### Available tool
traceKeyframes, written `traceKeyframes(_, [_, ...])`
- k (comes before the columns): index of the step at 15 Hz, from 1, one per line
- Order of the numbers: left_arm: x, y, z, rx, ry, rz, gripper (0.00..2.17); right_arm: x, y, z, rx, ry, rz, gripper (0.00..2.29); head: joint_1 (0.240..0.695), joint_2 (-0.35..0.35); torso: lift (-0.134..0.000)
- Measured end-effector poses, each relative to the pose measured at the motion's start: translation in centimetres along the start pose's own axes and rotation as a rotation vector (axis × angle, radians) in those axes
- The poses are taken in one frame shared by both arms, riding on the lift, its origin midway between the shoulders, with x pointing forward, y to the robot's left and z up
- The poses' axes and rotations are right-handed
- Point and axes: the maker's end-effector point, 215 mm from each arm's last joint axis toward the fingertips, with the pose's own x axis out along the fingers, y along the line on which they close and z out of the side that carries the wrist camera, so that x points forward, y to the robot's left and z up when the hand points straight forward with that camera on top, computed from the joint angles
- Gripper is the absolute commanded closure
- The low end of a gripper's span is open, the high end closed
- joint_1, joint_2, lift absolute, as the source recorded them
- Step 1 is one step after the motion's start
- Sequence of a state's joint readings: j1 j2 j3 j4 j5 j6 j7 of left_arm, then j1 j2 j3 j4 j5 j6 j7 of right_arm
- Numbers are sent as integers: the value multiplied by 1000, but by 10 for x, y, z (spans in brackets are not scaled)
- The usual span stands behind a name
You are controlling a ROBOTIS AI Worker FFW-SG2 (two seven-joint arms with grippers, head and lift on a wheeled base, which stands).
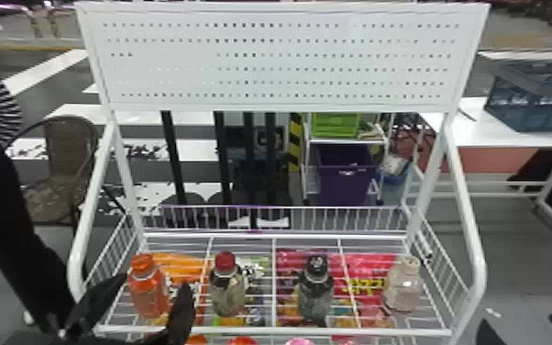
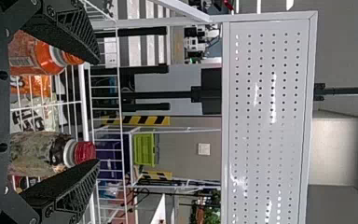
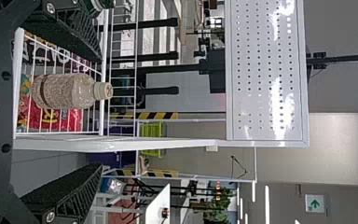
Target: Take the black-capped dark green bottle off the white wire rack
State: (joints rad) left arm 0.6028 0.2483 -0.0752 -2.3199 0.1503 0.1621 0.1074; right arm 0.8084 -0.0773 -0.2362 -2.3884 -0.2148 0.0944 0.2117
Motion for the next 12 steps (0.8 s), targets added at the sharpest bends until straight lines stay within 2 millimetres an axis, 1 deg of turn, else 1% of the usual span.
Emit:
traceKeyframes(3, [0, 0, 0, 0, 2, 0, 144, 0, 0, -5, 3, 7, 0, 97, 499, 0, 0])
traceKeyframes(9, [0, 0, -3, 0, 7, 1, 144, -1, 6, -35, 13, 17, 5, 97, 499, 0, 0])
traceKeyframes(12, [0, 0, -4, 0, 8, 1, 144, 1, 12, -49, 17, 18, 13, 97, 499, 0, 0])
